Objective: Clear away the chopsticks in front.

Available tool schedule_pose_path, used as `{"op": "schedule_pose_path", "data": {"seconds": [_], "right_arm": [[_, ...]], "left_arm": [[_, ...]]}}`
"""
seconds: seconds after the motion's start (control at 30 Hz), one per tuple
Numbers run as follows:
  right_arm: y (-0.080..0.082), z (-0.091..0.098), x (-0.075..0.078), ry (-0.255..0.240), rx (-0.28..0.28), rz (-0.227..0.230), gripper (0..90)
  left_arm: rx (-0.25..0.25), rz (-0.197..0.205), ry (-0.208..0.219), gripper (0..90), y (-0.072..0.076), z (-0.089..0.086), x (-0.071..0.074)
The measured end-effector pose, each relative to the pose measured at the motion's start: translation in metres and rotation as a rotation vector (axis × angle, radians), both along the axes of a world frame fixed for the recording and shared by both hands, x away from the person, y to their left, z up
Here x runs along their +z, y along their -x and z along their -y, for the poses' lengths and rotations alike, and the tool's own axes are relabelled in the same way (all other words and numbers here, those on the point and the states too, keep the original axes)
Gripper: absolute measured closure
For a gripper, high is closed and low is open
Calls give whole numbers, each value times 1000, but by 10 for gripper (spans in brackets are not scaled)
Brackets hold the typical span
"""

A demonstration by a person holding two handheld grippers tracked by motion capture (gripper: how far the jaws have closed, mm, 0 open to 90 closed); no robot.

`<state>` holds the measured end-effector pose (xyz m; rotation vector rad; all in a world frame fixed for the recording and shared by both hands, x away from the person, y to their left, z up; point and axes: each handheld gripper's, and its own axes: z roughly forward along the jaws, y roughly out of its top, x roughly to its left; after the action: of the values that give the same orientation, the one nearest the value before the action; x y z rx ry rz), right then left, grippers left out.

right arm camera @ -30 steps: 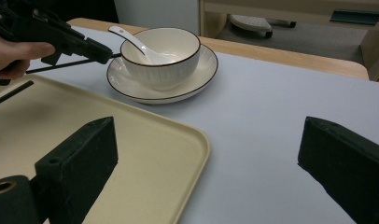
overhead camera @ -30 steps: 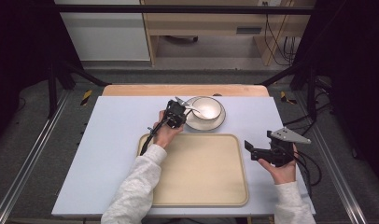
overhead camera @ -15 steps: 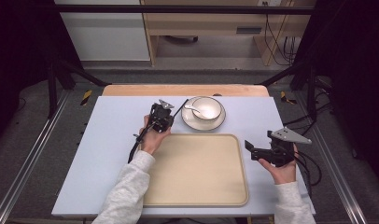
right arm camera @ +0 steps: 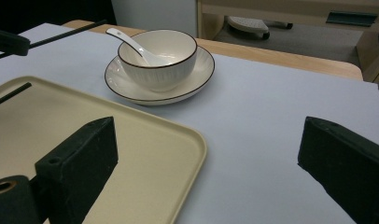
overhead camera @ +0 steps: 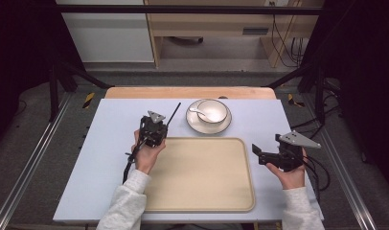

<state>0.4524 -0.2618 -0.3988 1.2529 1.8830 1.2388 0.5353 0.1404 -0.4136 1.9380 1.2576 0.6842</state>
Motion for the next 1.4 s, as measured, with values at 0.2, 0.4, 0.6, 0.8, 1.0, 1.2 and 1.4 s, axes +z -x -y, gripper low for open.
{"op": "schedule_pose_path", "data": {"seconds": [0.2, 0.4, 0.6, 0.8, 1.0, 1.2, 1.4], "right_arm": [[0, 0, 0, 3, -2, 0, 50], [1, 0, 0, 1, 0, 0, 49], [1, -2, 0, 2, 2, -4, 50], [1, -2, 0, 0, 3, -3, 50], [1, -3, 0, 5, 5, -4, 50], [0, -3, 0, 3, 5, -4, 50], [0, -4, 0, 3, 5, -5, 51]], "left_arm": [[51, 19, 40, 856, 23, -8, -1], [72, 33, 88, 857, 46, -16, -6], [102, 38, 98, 856, 64, -18, -15], [134, 33, 118, 856, 85, -21, -28], [154, 21, 162, 856, 102, -26, -40], [168, 22, 174, 856, 116, -31, -44], [176, 32, 174, 856, 127, -33, -44]]}}
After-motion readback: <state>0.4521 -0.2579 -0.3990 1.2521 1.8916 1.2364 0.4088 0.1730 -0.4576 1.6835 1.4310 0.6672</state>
